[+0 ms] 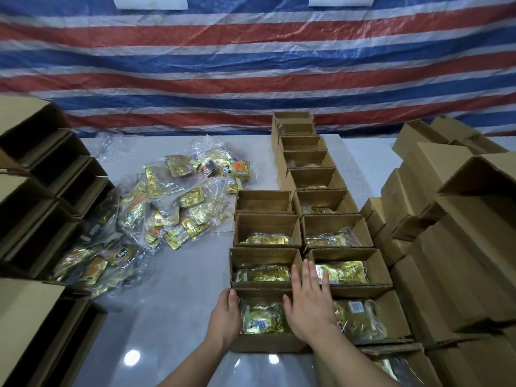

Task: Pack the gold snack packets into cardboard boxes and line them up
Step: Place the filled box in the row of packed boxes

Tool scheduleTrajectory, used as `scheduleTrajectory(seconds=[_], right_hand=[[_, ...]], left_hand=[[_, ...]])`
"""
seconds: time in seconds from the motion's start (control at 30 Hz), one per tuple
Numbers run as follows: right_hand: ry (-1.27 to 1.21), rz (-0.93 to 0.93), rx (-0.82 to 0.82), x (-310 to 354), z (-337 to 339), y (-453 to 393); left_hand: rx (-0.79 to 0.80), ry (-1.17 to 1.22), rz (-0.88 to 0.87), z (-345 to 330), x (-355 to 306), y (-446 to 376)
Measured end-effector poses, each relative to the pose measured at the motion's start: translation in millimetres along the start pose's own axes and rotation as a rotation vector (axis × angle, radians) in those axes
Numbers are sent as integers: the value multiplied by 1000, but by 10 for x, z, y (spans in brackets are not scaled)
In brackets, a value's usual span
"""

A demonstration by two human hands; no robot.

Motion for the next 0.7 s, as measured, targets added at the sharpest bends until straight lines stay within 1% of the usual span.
scheduleTrajectory(seconds=[0.27,0.43,0.7], right_hand=[[26,9,-1,10,101,-330],[69,8,5,-6,99,-364],[106,36,21,-58,132,-481]], left_hand=[[-21,8,-12,-50,-75,-331],[-22,-10,-8,-78,-59,-364],[43,15,44,-110,-165,-364]])
Point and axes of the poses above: each hand's wrist, its own y-axis away from the middle knuckle, its own z-axis out of the back of the hand, x = y × z, the point moved 2 cm from there along -y, towards the middle knuckle, and after that the axes turned 10 degrees about -z, right-handed, at the moved point
